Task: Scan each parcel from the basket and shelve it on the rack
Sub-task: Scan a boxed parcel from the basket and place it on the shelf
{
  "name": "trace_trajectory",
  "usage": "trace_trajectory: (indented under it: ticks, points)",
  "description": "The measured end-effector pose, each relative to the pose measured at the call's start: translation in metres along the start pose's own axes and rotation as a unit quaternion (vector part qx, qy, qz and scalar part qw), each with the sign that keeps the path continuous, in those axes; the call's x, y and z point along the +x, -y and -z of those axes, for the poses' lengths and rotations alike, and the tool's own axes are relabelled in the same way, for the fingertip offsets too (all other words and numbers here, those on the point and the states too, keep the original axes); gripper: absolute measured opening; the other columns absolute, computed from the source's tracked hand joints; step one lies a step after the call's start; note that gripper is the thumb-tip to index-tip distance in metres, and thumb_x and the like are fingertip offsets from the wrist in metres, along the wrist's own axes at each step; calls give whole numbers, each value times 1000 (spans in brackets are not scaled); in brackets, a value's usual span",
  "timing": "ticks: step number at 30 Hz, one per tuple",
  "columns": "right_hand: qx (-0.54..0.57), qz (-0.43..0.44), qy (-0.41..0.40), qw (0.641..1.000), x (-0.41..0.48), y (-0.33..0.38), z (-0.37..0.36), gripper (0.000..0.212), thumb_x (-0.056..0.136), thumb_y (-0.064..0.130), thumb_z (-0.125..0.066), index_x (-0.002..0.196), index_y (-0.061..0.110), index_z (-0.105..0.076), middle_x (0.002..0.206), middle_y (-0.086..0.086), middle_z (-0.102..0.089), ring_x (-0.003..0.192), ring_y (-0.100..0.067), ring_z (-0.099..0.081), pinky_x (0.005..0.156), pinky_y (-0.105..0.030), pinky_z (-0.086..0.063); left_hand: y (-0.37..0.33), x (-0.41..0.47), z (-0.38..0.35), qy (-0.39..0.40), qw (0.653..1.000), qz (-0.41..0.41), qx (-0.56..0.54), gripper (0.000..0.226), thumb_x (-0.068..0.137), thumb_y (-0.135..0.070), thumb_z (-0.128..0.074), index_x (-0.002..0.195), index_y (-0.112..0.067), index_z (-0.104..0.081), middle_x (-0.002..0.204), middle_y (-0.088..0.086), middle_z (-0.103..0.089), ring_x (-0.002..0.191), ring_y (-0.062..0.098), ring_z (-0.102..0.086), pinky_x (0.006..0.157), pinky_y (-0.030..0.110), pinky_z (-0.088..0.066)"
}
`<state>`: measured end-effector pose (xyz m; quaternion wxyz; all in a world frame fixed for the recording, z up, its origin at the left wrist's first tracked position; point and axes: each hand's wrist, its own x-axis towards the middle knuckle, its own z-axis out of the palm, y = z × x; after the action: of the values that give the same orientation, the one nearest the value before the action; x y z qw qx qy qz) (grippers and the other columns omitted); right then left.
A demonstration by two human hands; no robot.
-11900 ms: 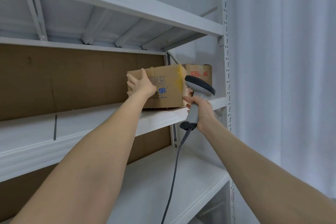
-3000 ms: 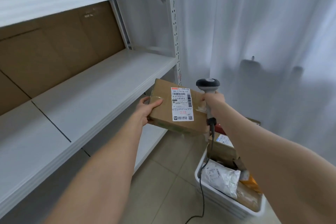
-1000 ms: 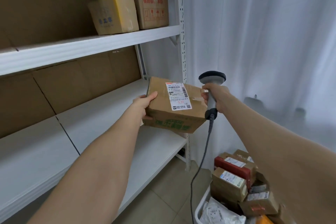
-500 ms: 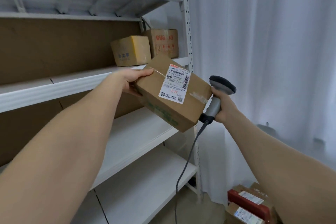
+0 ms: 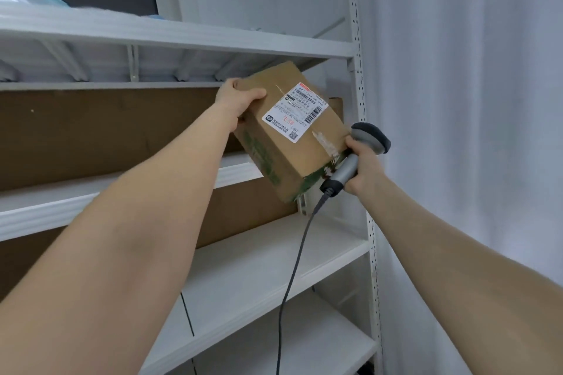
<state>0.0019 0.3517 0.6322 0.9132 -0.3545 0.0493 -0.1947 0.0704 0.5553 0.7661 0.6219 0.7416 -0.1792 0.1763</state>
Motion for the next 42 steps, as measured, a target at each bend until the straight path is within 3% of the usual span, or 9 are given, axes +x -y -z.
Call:
trace_trajectory:
  ticks: [2, 6, 9, 11, 17, 22, 26, 36, 42]
  points:
    - [-16, 8, -15, 1000, 8, -8, -24, 43, 83, 16, -74, 122, 8, -61, 116, -12, -69, 104, -32, -67, 94, -50, -53, 9, 8, 10, -23, 1000, 1, -6, 86, 74, -28, -79, 144, -26, -29, 138, 5, -45, 119, 26, -48, 99, 47, -45]
    - [-39, -1, -6, 999, 29, -30, -65, 44, 81, 14, -76, 121, 9, -60, 114, -14, -69, 98, -35, -69, 90, -52, -54, 30, 30, 34, -73, 996, 28, -37, 103, 72, -23, -81, 149, -28, -12, 143, 10, -38, 120, 30, -47, 101, 49, -42]
    - [-84, -6, 8, 996, 48, -45, -97, 51, 82, 18, -76, 127, 11, -53, 116, -14, -66, 100, -37, -66, 87, -54, -55, 43, 47, 43, -61, 998, 24, -15, 110, 72, -16, -80, 152, -28, -5, 147, 10, -33, 123, 30, -45, 94, 39, -42]
    - [-119, 0, 11, 993, 58, -55, -121, 56, 82, 19, -76, 130, 12, -48, 121, -15, -62, 103, -38, -63, 87, -56, -54, 52, 58, 45, -54, 998, 20, 13, 107, 73, -19, -81, 153, -28, -10, 149, 10, -30, 124, 29, -44, 89, 34, -42]
    - [-153, 40, 16, 987, 89, -69, -167, 57, 85, 22, -75, 134, 12, -48, 121, -10, -57, 107, -40, -58, 77, -52, -55, 72, 91, 54, 0, 997, -14, 79, 82, 71, -43, -81, 142, -32, -39, 150, 10, -20, 129, 30, -37, 101, 42, -37]
    - [-176, 55, 8, 983, 111, -88, -181, 58, 83, 24, -76, 131, 9, -49, 117, -10, -61, 107, -34, -62, 94, -54, -51, 87, 107, 51, 39, 972, -62, 225, 94, 71, -26, -83, 146, -27, -28, 152, 14, -6, 128, 34, -41, 100, 41, -39]
    - [-175, 56, -19, 983, 128, -98, -177, 61, 82, 22, -77, 133, 8, -46, 116, -13, -61, 105, -35, -61, 94, -55, -50, 104, 119, 49, 0, 969, -87, 233, 84, 75, -14, -79, 142, -27, -31, 147, 16, -17, 111, 36, -53, 78, 31, -42]
    - [-166, 61, -58, 982, 155, -113, -166, 61, 84, 20, -75, 135, 12, -43, 116, -13, -58, 110, -33, -58, 96, -54, -49, 125, 147, 47, -25, 960, -112, 254, 72, 83, -1, -67, 140, -30, -33, 144, 14, -23, 84, 24, -47, 68, 29, -43]
    - [-175, 51, -67, 981, 163, -114, -164, 58, 83, 24, -76, 131, 11, -45, 92, -7, -51, 78, -22, -52, 72, -41, -49, 134, 157, 40, -33, 941, -146, 302, 65, 90, 2, -50, 142, -34, -35, 148, 16, -20, 86, 28, -48, 68, 34, -45]
